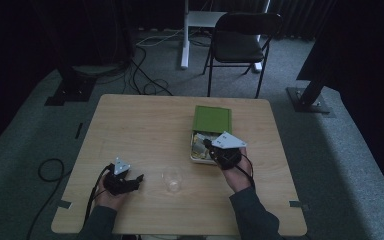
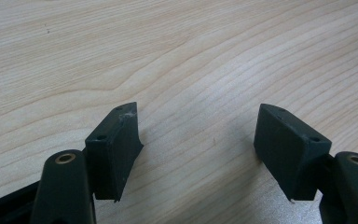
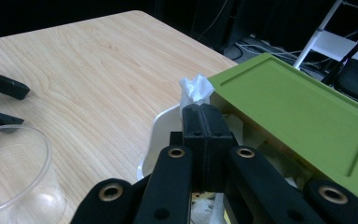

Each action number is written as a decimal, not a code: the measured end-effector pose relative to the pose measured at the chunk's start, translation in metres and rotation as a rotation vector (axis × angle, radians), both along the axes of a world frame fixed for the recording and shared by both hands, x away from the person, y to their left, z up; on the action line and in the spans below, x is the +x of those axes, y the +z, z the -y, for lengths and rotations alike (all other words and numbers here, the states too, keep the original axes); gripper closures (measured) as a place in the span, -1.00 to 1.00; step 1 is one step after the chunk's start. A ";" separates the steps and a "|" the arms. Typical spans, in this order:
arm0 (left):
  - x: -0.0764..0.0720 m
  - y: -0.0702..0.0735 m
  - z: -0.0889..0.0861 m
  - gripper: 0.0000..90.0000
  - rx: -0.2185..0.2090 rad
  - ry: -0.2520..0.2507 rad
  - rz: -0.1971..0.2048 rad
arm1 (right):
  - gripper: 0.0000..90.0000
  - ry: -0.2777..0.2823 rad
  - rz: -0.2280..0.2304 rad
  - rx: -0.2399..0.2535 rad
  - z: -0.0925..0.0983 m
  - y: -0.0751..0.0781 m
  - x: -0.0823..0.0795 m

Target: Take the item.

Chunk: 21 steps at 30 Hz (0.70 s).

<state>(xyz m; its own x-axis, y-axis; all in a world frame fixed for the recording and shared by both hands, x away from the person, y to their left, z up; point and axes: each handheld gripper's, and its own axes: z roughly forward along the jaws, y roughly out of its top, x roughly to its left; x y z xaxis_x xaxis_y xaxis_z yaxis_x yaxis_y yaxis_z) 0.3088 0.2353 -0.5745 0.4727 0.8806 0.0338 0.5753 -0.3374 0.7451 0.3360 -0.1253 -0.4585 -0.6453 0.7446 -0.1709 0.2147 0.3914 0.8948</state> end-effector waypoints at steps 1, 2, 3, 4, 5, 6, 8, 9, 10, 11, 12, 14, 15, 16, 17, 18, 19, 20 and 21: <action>0.000 0.000 0.000 -0.29 0.000 0.000 0.000 | 1.00 0.000 0.000 0.000 0.000 0.000 0.000; 0.000 0.000 0.000 -0.29 0.000 0.000 0.000 | 1.00 0.004 0.005 0.004 0.000 0.002 -0.002; 0.000 0.000 0.000 -0.29 0.000 0.000 0.000 | 1.00 0.005 0.006 0.006 0.000 0.002 -0.002; 0.000 0.000 0.000 -0.29 0.001 0.000 0.000 | 1.00 0.005 0.005 0.009 0.000 0.002 -0.003; 0.000 0.000 0.000 -0.29 0.001 0.000 0.000 | 1.00 0.005 0.005 0.009 0.000 0.002 -0.003; 0.000 0.000 0.000 -0.29 0.002 -0.001 -0.001 | 1.00 0.008 0.004 0.012 0.000 0.003 -0.004; 0.000 0.000 0.000 -0.29 0.002 -0.002 -0.001 | 1.00 0.014 0.003 0.018 0.000 0.004 -0.006; 0.000 0.000 0.000 -0.29 0.002 -0.002 -0.001 | 1.00 0.018 0.007 0.016 -0.001 0.004 -0.006; 0.000 0.000 0.000 -0.29 0.002 -0.002 -0.002 | 1.00 0.020 0.006 0.016 -0.001 0.005 -0.007; 0.000 0.000 0.000 -0.29 0.002 -0.002 -0.002 | 1.00 0.022 0.008 0.016 -0.001 0.005 -0.007; 0.000 0.000 0.000 -0.29 0.002 -0.002 -0.002 | 1.00 0.022 0.008 0.016 -0.001 0.005 -0.007; 0.000 0.000 0.000 -0.29 0.003 -0.003 -0.002 | 1.00 0.027 0.010 0.017 -0.002 0.006 -0.009; 0.000 0.000 0.000 -0.29 0.003 -0.002 -0.002 | 1.00 0.031 0.013 0.017 -0.003 0.007 -0.010; 0.000 0.000 0.000 -0.29 0.003 -0.003 -0.002 | 1.00 0.035 0.017 0.016 -0.003 0.007 -0.011; 0.000 0.000 0.000 -0.29 0.003 -0.003 -0.002 | 1.00 0.035 0.017 0.016 -0.003 0.007 -0.011; 0.000 0.000 0.000 -0.29 0.003 -0.003 -0.002 | 1.00 0.039 0.020 0.017 -0.004 0.009 -0.013; 0.000 0.000 0.000 -0.29 0.003 -0.003 -0.002 | 1.00 0.043 0.022 0.019 -0.004 0.010 -0.013; 0.000 0.000 0.000 -0.29 0.003 -0.002 -0.002 | 1.00 0.046 0.018 0.026 -0.004 0.010 -0.014; 0.000 0.000 0.000 -0.29 0.003 -0.003 -0.002 | 1.00 0.048 0.020 0.027 -0.004 0.011 -0.014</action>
<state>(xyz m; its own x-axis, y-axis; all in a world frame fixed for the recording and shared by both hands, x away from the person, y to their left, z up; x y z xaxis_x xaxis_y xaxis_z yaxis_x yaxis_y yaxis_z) 0.3088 0.2356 -0.5743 0.4750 0.8793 0.0355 0.5761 -0.3412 0.7427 0.3220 -0.1211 -0.4474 -0.6769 0.7174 -0.1646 0.1782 0.3767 0.9090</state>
